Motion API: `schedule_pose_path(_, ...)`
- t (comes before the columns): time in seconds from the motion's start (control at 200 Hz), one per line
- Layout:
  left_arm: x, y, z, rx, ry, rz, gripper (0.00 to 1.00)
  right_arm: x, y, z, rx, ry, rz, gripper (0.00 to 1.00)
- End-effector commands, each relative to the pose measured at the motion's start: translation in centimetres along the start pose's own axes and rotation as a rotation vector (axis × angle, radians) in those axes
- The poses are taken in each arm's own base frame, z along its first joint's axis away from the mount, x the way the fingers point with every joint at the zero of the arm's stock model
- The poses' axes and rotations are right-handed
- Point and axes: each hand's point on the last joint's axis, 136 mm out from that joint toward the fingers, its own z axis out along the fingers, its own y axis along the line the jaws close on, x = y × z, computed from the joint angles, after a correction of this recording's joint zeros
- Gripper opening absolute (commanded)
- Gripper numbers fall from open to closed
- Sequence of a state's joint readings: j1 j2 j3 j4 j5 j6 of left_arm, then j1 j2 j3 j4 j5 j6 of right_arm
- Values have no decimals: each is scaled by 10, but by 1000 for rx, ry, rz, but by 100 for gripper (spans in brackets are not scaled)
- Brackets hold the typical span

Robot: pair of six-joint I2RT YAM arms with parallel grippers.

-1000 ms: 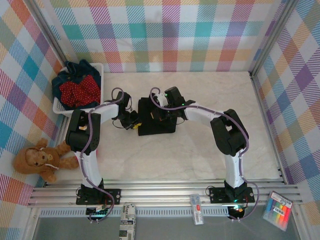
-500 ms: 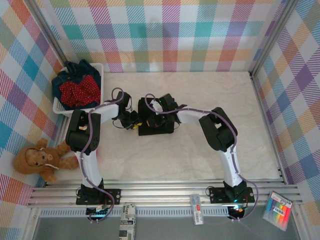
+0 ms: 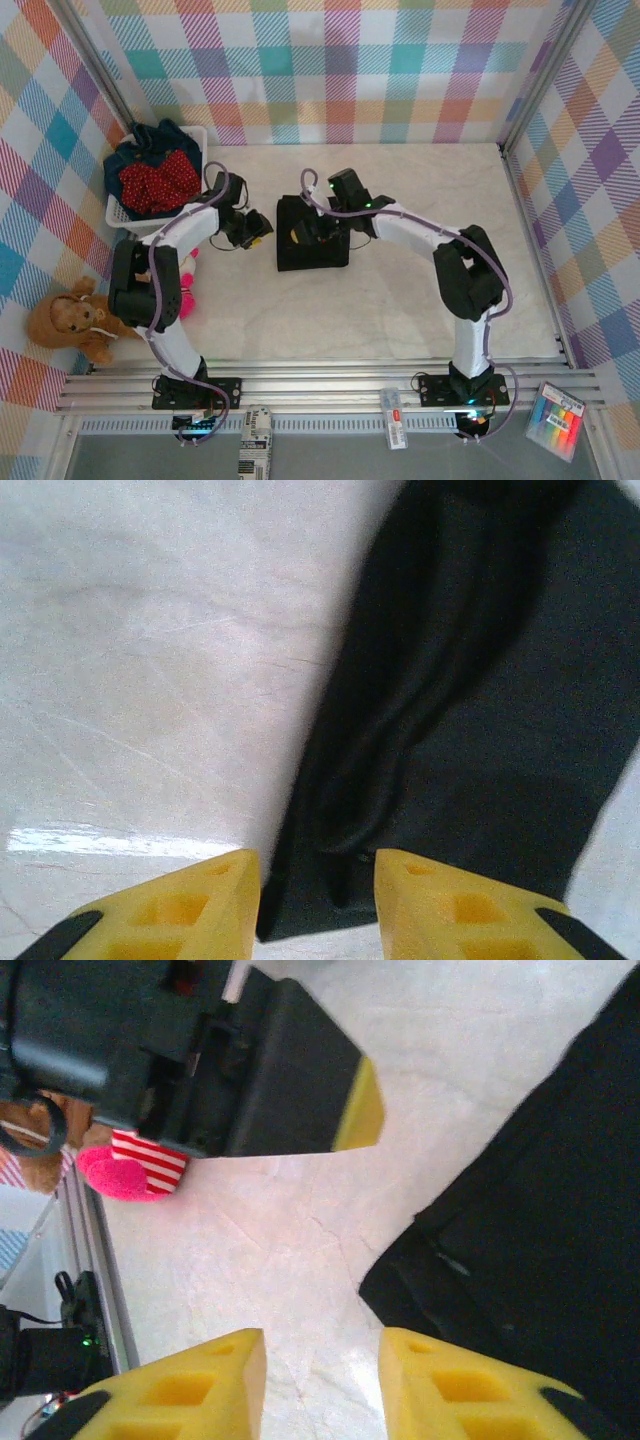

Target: Fold and stack the skirts

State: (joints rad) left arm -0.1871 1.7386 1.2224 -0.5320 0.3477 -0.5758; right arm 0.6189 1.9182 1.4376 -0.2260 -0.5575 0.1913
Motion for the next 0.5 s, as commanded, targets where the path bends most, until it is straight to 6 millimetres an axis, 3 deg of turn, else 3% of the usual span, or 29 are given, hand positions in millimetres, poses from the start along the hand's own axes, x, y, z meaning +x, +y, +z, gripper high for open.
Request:
schedule_pose_path(0.0, 4, -21, -1, 114, -1, -16, 37, -13, -49, -18, 114, -61, 111, 16)
schedule_pose_path(0.115, 14, -58, 5, 220, 27, 16, 37, -21, -94, -20, 258, -55, 186, 0)
schedule_pose_path(0.265, 27, -104, 20, 344, 59, 36, 38, -18, -149, -18, 430, 28, 283, 0)
schedule_pose_path(0.39, 41, -134, 40, 467, 119, 5, 40, -24, -162, -8, 435, 74, 290, 0)
schedule_pose_path(0.495, 47, -143, 57, 498, 147, -31, 40, -25, -171, 2, 433, 107, 299, 0)
